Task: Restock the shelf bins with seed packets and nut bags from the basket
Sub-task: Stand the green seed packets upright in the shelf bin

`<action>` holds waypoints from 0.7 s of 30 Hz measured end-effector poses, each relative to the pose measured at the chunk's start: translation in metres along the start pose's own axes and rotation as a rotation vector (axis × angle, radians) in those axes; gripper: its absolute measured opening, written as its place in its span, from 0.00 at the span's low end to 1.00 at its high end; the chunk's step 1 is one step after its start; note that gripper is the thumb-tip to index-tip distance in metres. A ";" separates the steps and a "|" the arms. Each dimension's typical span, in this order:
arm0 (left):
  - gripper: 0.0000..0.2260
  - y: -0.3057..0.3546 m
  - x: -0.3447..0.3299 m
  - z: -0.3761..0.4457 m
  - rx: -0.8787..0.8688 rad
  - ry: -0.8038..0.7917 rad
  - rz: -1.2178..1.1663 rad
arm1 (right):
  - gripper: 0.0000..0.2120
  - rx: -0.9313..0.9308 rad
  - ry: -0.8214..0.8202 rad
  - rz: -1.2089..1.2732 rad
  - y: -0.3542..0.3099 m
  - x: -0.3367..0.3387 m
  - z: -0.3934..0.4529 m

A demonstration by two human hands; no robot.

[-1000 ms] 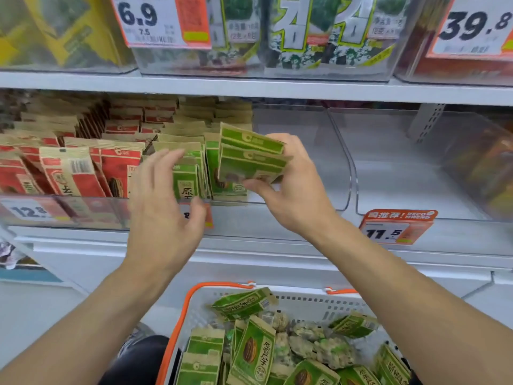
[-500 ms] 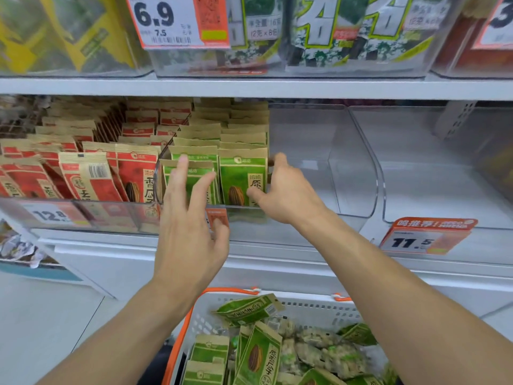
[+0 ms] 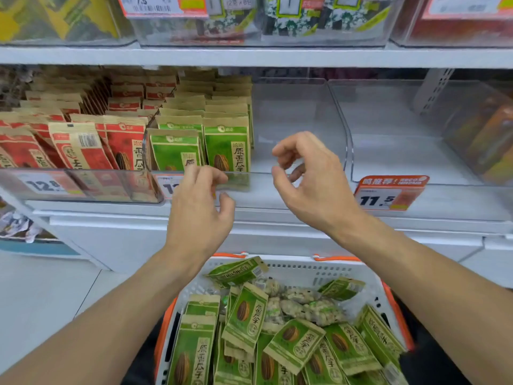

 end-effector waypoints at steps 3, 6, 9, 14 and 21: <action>0.03 -0.019 -0.039 -0.033 0.180 -0.277 0.025 | 0.06 -0.031 -0.272 -0.025 0.018 -0.015 -0.032; 0.02 -0.033 -0.075 -0.076 0.274 -0.533 0.116 | 0.09 -0.140 -0.718 -0.171 0.054 -0.043 -0.081; 0.05 -0.051 -0.109 -0.127 0.352 -0.791 0.206 | 0.17 -0.171 -1.179 -0.404 0.088 -0.066 -0.150; 0.15 -0.084 -0.133 -0.177 0.435 -0.861 0.348 | 0.21 -0.367 -1.419 -0.443 0.126 -0.092 -0.252; 0.28 -0.124 -0.129 -0.212 0.712 -0.795 0.307 | 0.34 -0.421 -1.477 -0.289 0.120 -0.109 -0.302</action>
Point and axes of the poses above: each hand's wrist, its own z-axis towards the middle knuckle, its own x-axis out of the back of the hand, y = z × x, the point moved 7 cm from there along z, towards the middle knuckle, and after that the axes turned 10 degrees about -z, right-handed, at the moved point
